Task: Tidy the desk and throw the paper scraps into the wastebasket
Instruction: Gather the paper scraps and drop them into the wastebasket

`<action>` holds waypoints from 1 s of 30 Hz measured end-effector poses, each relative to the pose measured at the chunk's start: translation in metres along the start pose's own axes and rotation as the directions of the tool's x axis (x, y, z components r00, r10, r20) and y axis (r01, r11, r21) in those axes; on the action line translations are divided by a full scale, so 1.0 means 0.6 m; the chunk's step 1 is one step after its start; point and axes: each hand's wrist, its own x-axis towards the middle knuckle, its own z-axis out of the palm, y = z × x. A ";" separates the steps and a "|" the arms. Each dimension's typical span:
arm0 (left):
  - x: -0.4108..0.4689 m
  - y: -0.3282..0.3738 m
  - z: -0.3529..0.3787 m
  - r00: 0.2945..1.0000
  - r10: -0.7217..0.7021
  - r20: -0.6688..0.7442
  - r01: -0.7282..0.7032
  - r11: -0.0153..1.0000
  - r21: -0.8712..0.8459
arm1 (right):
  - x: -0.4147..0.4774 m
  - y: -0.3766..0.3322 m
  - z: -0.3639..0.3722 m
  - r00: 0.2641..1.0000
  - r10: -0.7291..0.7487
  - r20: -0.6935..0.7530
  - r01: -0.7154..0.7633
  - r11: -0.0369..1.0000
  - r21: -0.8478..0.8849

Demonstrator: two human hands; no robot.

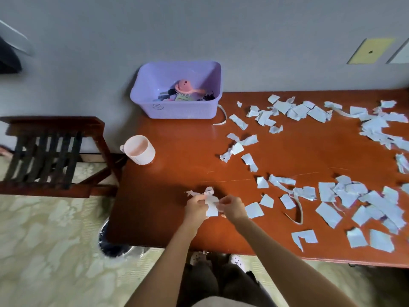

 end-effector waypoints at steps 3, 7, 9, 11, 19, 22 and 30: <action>0.001 0.008 0.002 0.996 0.079 -0.039 -0.079 0.997 0.018 | -0.003 0.001 -0.018 0.999 -0.042 -0.004 0.042 0.997 0.063; 0.018 0.016 0.000 0.927 0.262 -0.266 -0.184 0.940 0.286 | -0.006 -0.002 -0.062 0.993 -0.095 -0.074 0.104 0.986 0.129; 0.029 0.018 0.002 0.904 0.340 -0.259 -0.198 0.870 0.451 | -0.007 0.003 -0.086 0.988 -0.082 -0.131 0.101 0.984 0.148; 0.037 0.019 0.008 0.924 0.345 -0.165 -0.189 0.786 0.588 | -0.006 0.015 -0.110 0.984 -0.065 -0.167 0.087 0.987 0.132; 0.055 0.008 0.037 0.928 0.364 -0.073 -0.201 0.659 0.725 | -0.012 0.068 -0.153 0.992 -0.031 -0.124 0.026 0.999 -0.045; 0.044 0.015 0.047 0.925 0.376 -0.056 -0.267 0.747 0.609 | -0.012 0.077 -0.148 0.979 -0.056 -0.195 0.029 0.990 -0.137; -0.010 0.009 0.108 0.928 0.264 0.262 -0.371 0.709 0.599 | -0.014 0.083 -0.122 0.976 -0.089 -0.197 0.011 0.930 -0.366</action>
